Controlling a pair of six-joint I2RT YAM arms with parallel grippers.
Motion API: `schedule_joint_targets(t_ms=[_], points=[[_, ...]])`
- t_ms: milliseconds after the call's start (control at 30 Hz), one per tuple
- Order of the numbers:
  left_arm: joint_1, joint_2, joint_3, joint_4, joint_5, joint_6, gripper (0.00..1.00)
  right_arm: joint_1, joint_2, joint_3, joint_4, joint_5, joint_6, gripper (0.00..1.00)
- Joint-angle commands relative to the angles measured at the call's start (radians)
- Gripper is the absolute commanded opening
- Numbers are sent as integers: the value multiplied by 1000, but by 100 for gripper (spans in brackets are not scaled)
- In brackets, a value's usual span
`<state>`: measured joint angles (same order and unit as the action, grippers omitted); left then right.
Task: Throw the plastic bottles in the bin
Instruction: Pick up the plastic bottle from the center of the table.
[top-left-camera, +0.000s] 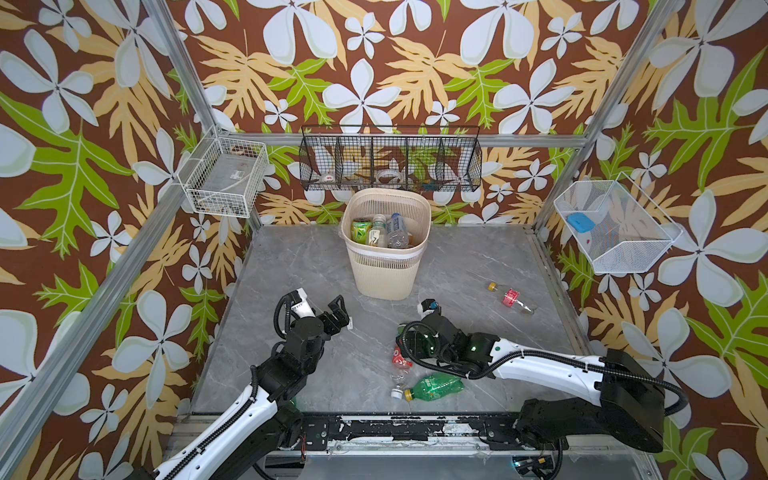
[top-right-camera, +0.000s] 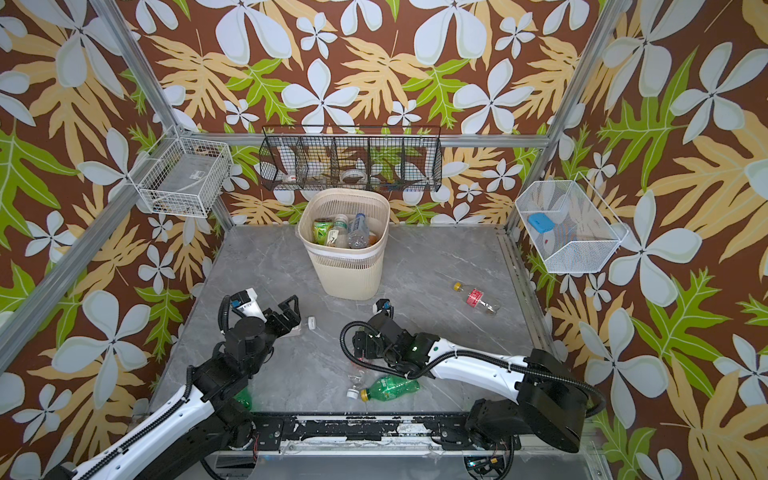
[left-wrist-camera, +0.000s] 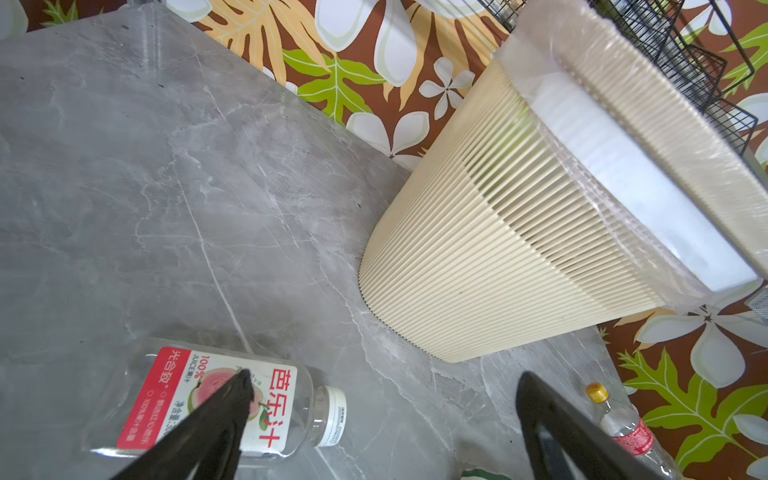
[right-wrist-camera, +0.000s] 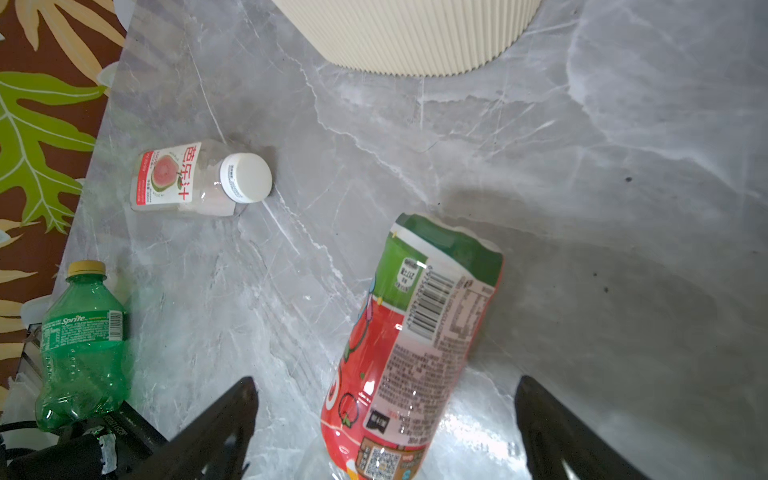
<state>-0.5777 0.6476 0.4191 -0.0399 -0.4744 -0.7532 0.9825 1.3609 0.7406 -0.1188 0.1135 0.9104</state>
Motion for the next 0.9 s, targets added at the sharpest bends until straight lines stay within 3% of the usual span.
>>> schedule_joint_targets(t_ms=[0,467,767,867], points=[[3,-16,-6,-12,-30,-6,100,7,21,-12,39,-8,43,95],[3,-43,7,-51,-46,-3,100,8,208,17,177,-34,77,89],[3,-58,9,-73,-57,-1,100,6,276,47,258,-38,95,61],[3,-60,8,-75,-58,-1,100,5,266,61,265,-25,87,57]])
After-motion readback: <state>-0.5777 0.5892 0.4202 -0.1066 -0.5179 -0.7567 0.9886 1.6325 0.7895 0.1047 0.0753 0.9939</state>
